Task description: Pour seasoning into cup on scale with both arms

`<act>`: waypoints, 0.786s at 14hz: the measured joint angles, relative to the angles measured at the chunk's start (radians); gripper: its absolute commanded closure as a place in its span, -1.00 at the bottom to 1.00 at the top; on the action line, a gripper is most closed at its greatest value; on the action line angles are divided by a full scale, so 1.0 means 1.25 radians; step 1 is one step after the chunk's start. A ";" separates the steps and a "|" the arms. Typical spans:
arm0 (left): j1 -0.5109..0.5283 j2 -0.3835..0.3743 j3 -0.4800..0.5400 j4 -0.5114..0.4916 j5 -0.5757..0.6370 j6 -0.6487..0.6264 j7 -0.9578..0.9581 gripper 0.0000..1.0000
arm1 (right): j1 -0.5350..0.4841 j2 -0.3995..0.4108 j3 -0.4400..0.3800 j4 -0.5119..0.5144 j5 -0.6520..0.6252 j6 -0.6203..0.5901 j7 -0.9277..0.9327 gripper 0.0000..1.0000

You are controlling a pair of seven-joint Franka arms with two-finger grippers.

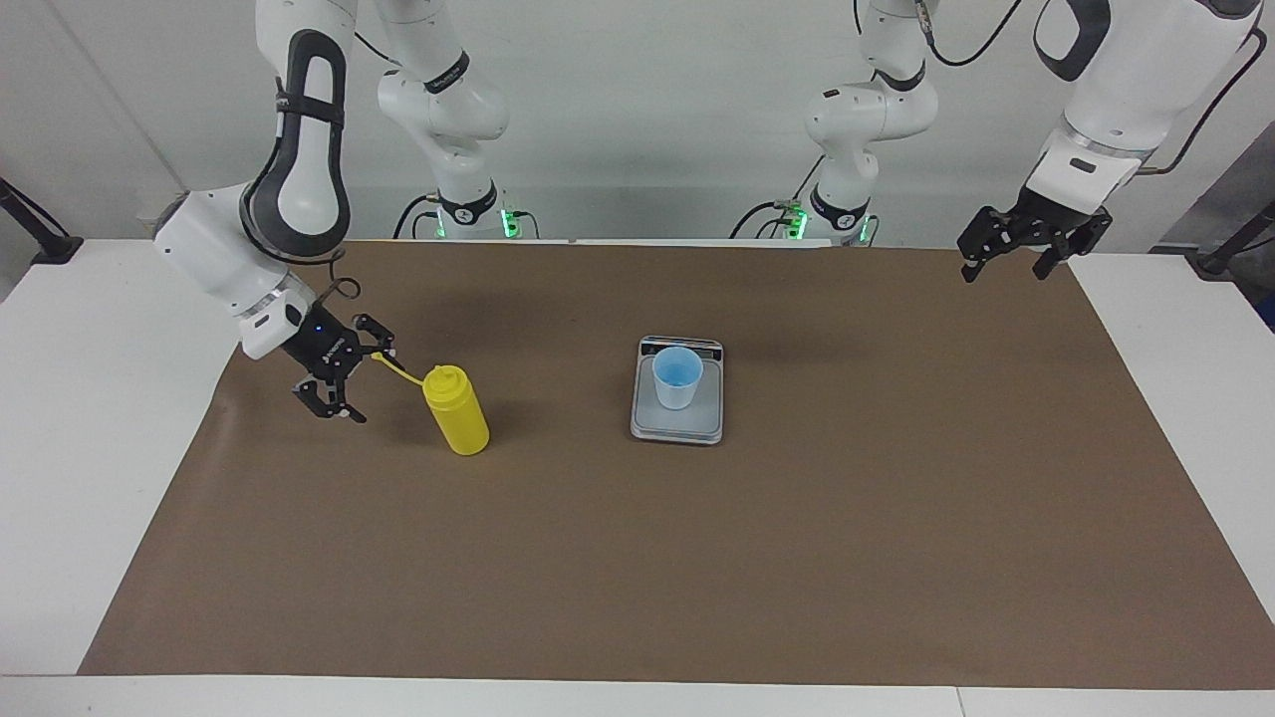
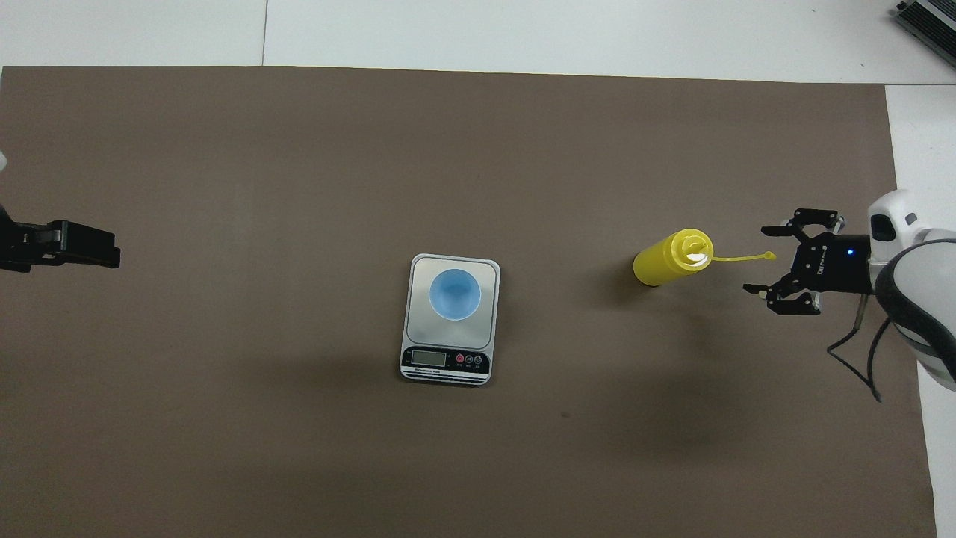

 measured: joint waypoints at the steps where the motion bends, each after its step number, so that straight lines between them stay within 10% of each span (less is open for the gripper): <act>1: 0.000 0.000 0.000 0.000 0.000 0.000 0.000 -1.00 | -0.005 -0.001 0.000 0.015 -0.032 -0.008 0.013 -1.00; 11: 0.000 0.000 0.000 0.000 0.000 0.000 0.000 -1.00 | 0.194 -0.138 0.018 0.106 -0.436 -0.130 0.753 -1.00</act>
